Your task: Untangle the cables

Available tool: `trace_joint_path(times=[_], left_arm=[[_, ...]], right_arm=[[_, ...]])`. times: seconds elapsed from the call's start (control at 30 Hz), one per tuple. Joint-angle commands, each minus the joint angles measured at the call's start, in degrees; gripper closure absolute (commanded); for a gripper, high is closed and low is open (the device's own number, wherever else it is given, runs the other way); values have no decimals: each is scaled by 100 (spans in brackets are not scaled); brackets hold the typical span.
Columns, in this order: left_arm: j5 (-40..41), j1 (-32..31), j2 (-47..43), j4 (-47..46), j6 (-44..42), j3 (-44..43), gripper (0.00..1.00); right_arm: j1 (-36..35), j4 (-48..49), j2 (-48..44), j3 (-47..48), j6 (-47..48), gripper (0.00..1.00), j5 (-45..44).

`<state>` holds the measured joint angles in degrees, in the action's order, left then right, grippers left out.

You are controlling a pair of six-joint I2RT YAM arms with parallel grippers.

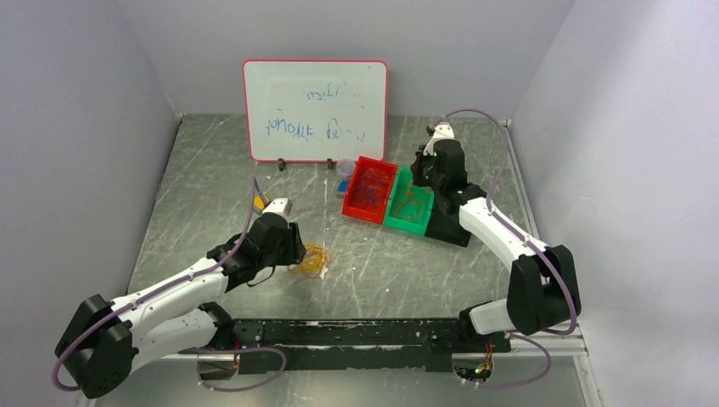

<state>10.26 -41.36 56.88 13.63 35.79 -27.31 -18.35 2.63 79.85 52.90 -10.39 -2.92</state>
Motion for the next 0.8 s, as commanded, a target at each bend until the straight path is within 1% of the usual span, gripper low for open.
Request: trace_joint_path(times=[0.0,0.33,0.63,0.77], left_arm=[[-86,-14,17,-55,48,38,52],[-77,-14,-43,-12,84,89,52],[-77,-14,-71,-9,104,108,52],[-77,-19,-49,-21,104,110,53]], right_arm=[[58,-190,-49,23,-119,100,-185],[59,-614,332,227,-294,100,-165],[54,-1048,689,414,-266,100,-152],[57,-1351,856,689,-247,100,-495]])
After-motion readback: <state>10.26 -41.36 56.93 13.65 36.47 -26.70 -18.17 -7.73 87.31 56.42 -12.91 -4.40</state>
